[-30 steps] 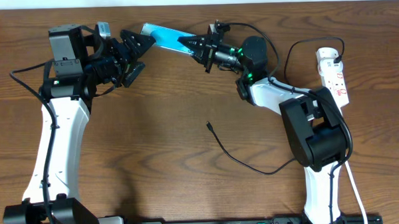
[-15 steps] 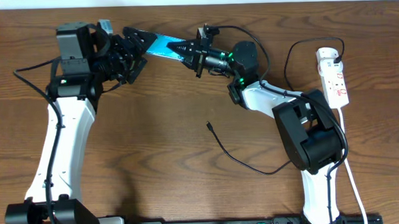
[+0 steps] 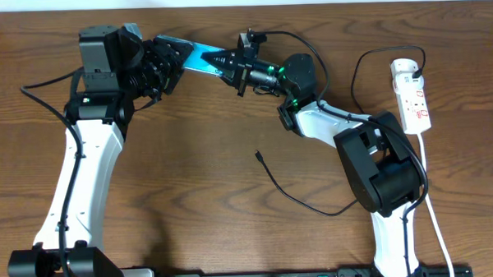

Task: Plug charger to phone and switch on socket
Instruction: 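Close the left gripper on the phone's bottom edge beside the right gripper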

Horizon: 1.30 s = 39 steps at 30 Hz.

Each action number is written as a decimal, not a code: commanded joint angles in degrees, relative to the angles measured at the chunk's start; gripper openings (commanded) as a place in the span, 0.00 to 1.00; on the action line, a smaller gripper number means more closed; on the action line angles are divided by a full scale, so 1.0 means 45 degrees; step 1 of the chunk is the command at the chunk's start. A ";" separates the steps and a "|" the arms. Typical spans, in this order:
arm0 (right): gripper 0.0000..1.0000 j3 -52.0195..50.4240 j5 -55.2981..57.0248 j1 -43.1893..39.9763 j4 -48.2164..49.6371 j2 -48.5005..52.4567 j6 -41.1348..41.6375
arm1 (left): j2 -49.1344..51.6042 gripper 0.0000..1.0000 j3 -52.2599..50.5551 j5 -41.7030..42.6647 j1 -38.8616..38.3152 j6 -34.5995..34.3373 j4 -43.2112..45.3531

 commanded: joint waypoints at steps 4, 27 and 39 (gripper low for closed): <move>0.01 0.0335 0.0792 0.0262 0.0107 -0.0277 0.0117 | 0.0049 0.42 -0.0078 -0.0010 0.0005 0.0010 0.0772; 0.01 0.1054 0.1729 0.0670 0.0078 -0.0277 0.0117 | 0.0355 0.19 -0.0078 -0.0219 0.0010 -0.0141 0.2433; 0.01 0.1093 0.1681 0.0724 -0.0238 -0.0277 0.0112 | 0.0631 0.08 -0.0078 0.0000 0.0010 -0.0471 0.3585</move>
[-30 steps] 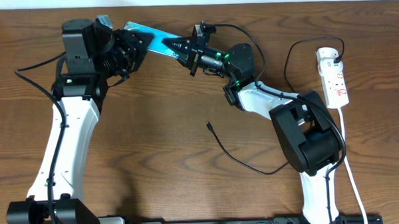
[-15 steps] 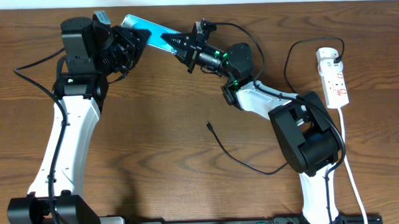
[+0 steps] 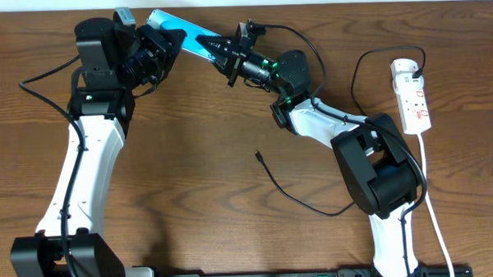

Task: Plug charger to phone and switch on socket
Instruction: 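Close the left gripper on the phone's bottom edge beside the right gripper, then open the right gripper and release the phone to the left gripper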

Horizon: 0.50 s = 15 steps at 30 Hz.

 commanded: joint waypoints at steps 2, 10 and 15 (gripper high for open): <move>0.01 0.0335 -0.0476 0.0291 -0.0068 -0.0277 -0.0223 | 0.0131 0.08 0.0087 0.0442 -0.0063 0.0199 0.0801; 0.01 0.0335 -0.0554 0.0291 -0.0083 -0.0277 -0.0223 | 0.0131 0.08 0.0087 0.0520 -0.0063 0.0121 0.0942; 0.01 0.0335 -0.0593 0.0291 -0.0117 -0.0277 -0.0223 | 0.0131 0.07 0.0087 0.0525 -0.0063 0.0121 0.0942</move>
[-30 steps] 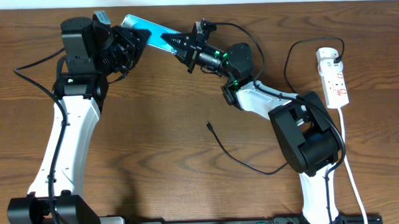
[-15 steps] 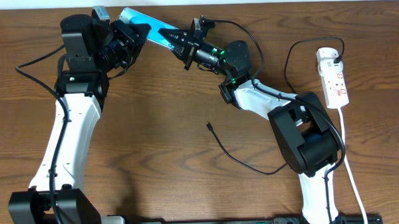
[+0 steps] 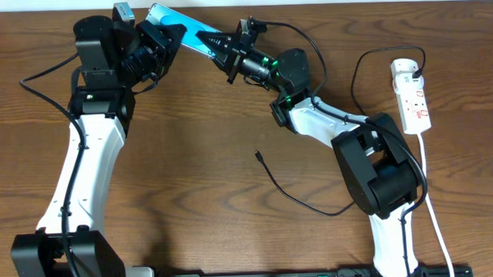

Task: Plug charger to phone and switch on socket
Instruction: 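Open the right gripper and release the phone to the left gripper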

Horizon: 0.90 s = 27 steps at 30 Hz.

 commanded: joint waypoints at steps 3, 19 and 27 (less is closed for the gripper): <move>0.01 0.0189 -0.0899 0.0291 -0.0141 -0.0277 -0.0209 | 0.0029 0.07 0.0087 0.0321 -0.0063 0.0272 0.0316; 0.04 0.0189 -0.1336 0.0301 -0.0627 -0.0277 -0.0345 | 0.0029 0.07 0.0087 0.0355 -0.0063 0.0282 0.0316; 0.19 0.0189 -0.1375 0.0301 -0.0627 -0.0277 -0.0529 | 0.0029 0.07 0.0087 0.0500 -0.0063 0.0282 0.0316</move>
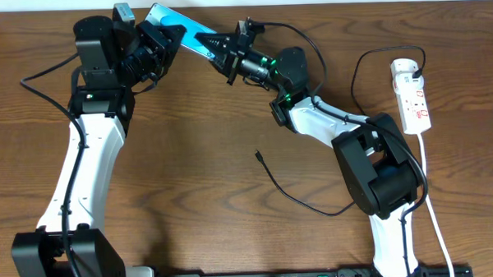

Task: Plug charger to phone and switch on socket
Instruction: 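Open the right gripper and release the phone to the left gripper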

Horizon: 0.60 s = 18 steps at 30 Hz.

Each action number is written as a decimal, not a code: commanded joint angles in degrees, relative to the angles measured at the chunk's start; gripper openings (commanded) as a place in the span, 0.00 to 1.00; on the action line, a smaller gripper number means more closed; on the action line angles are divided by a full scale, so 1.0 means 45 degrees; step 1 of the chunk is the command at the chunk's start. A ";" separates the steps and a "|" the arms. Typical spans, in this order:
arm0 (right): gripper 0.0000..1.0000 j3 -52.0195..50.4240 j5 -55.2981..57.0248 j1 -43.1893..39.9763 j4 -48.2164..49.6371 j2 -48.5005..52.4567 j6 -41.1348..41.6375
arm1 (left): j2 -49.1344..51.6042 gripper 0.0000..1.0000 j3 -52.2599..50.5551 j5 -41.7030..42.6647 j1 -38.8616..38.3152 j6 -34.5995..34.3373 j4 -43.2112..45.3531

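Note:
The phone [185, 27] is a cyan slab held tilted near the table's back edge. My left gripper [165, 34] is shut on its left part. My right gripper [216, 49] meets its right end, with the fingers closed onto that edge. The black charger cable [302, 204] lies on the table. Its free plug [258, 155] rests mid-table, well away from both grippers. The white socket strip [413, 96] lies at the right, with the charger's plug [421, 67] in its far end. Its switch state cannot be made out.
The white mains lead [434, 206] runs from the strip down the right side towards the front edge. A black cable [43, 76] loops beside the left arm. The right arm's base [379, 175] stands over part of the charger cable.
The phone was first held between both grippers a little forward of the back edge. By 1.4 s ago both grippers and the phone had moved up and left, closer to the back edge. They have kept that pose since, and the charger's plug has lain untouched mid-table.

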 commanded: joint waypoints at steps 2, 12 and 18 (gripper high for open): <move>0.22 0.0102 -0.0855 0.0296 -0.0053 -0.0248 -0.0311 | -0.0039 0.08 0.0087 0.0452 -0.0107 0.0214 0.0311; 0.77 0.0102 -0.0874 0.0296 -0.0049 -0.0248 -0.0704 | -0.0039 0.07 0.0087 0.0447 -0.0102 0.0306 0.0311; 0.99 0.0102 -0.1112 0.0165 -0.0058 -0.0248 -0.1214 | -0.0039 0.07 0.0087 0.0481 -0.0015 0.0607 0.0296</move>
